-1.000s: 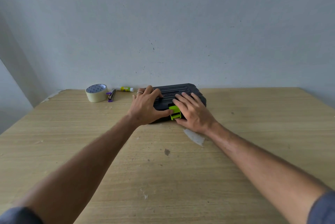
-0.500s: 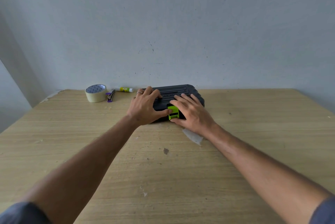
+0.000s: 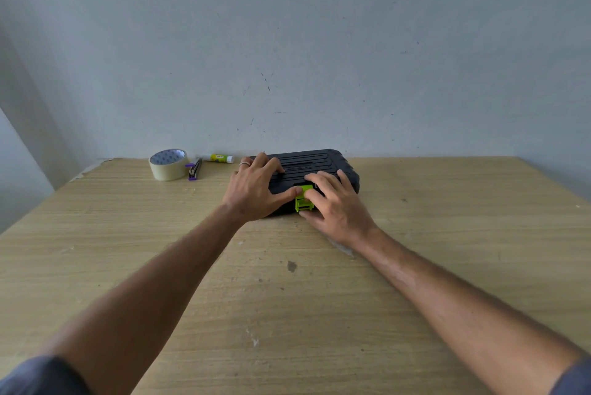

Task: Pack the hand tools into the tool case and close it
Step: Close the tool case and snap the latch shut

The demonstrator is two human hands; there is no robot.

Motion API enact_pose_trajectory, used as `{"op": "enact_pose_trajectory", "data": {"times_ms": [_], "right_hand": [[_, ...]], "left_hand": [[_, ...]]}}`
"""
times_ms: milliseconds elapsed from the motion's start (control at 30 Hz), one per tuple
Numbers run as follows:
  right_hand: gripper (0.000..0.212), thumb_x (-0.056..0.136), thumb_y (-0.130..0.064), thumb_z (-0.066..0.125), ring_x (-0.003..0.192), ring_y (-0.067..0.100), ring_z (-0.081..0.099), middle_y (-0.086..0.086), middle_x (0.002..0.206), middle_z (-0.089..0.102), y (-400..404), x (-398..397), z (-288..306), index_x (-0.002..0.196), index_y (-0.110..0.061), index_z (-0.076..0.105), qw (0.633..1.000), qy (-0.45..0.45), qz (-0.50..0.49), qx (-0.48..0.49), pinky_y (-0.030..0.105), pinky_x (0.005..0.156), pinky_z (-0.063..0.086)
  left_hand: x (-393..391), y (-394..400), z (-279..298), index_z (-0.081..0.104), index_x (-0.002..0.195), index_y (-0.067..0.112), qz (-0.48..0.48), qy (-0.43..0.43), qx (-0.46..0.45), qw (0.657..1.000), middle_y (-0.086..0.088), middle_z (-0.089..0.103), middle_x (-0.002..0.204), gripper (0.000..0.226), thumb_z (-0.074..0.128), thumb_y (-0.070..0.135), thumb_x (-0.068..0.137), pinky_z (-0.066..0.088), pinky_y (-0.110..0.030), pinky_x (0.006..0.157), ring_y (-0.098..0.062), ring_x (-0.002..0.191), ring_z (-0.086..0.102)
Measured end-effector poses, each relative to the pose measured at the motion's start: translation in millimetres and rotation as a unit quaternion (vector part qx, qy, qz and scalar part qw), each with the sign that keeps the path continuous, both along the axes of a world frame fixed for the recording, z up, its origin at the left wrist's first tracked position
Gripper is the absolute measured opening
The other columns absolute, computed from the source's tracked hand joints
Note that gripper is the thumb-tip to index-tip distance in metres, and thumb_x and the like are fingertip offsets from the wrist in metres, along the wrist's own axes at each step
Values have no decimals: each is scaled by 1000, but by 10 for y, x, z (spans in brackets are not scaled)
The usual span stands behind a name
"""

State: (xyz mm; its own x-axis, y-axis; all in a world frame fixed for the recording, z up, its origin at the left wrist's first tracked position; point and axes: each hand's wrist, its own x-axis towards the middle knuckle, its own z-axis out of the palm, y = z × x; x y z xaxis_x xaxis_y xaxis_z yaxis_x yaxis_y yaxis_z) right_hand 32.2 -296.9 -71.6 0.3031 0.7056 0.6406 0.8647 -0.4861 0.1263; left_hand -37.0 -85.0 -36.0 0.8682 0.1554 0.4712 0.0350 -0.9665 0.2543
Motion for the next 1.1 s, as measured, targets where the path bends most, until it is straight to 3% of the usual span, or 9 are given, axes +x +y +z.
{"op": "enact_pose_trajectory", "data": {"times_ms": [167, 300, 400, 633, 733, 800, 900, 967, 1100], "right_hand": [[46, 80, -26, 84, 131, 33, 54, 13, 139, 58, 2, 4, -16, 121, -13, 65, 1000, 10, -4, 3, 66, 109, 39], [19, 85, -22, 79, 131, 36, 54, 15, 140, 58, -28, 19, -25, 98, -11, 70, 1000, -6, 13, 14, 67, 109, 38], [14, 85, -19, 77, 129, 35, 55, 14, 138, 59, -42, 14, -22, 93, -10, 70, 999, -18, 19, 19, 65, 109, 38], [63, 79, -24, 84, 109, 27, 55, 4, 118, 62, -28, -23, 106, 135, -13, 58, 998, 22, 16, 49, 46, 98, 45], [46, 79, -23, 85, 99, 24, 55, 0, 102, 66, -55, -17, 95, 121, -13, 68, 997, 14, 0, 78, 42, 89, 44], [34, 78, -25, 86, 94, 23, 54, -4, 94, 68, -85, -13, 77, 106, -15, 71, 996, 16, -5, 90, 40, 85, 41], [21, 75, -21, 86, 86, 19, 51, -7, 86, 64, -124, -22, 82, 87, -18, 69, 993, 51, 0, 106, 36, 76, 39], [19, 79, -20, 84, 74, 14, 48, -6, 82, 58, -177, -63, 116, 86, -17, 67, 988, 106, 14, 112, 31, 65, 41], [16, 93, -27, 74, 46, 0, 39, -18, 63, 46, -309, -179, 195, 98, -21, 61, 978, 193, -2, 81, 14, 45, 24]], "left_hand": [[2, 6, -20, 55, 110, 33, 2, -5, 4, 1000, 8, 50, 110, 65, 50, 87, 75, 52, -49, 85, -31, 116, 46], [-7, 12, -12, 56, 109, 32, -2, -12, -10, 1000, 8, 50, 108, 66, 44, 88, 77, 52, -50, 86, -30, 114, 47], [-8, 15, -14, 56, 110, 32, -7, -9, -12, 1000, 8, 50, 109, 67, 43, 89, 77, 51, -51, 88, -31, 114, 47], [-41, 18, 84, 56, 114, 33, -16, 36, -45, 998, 8, 47, 114, 78, 42, 95, 69, 48, -51, 93, -27, 117, 43], [-80, 131, 112, 51, 128, 37, -63, 79, -19, 995, 6, 45, 127, 84, 54, 93, 66, 44, -52, 103, -28, 126, 39], [-83, 217, 56, 40, 145, 39, -82, 114, 24, 990, -1, 36, 150, 99, 63, 89, 63, 34, -54, 115, -34, 141, 28], [-87, 190, 3, 25, 156, 39, -43, 145, 38, 988, -12, 21, 165, 102, 66, 79, 72, 22, -56, 121, -47, 149, 13], [-119, 22, 1, 22, 158, 37, -3, 153, 51, 987, -14, 20, 165, 96, 58, 78, 79, 25, -58, 119, -51, 148, 13], [-208, -339, 11, 21, 155, 34, 84, 146, 93, 981, -16, 24, 161, 87, 40, 81, 84, 33, -62, 109, -51, 145, 21]]}}
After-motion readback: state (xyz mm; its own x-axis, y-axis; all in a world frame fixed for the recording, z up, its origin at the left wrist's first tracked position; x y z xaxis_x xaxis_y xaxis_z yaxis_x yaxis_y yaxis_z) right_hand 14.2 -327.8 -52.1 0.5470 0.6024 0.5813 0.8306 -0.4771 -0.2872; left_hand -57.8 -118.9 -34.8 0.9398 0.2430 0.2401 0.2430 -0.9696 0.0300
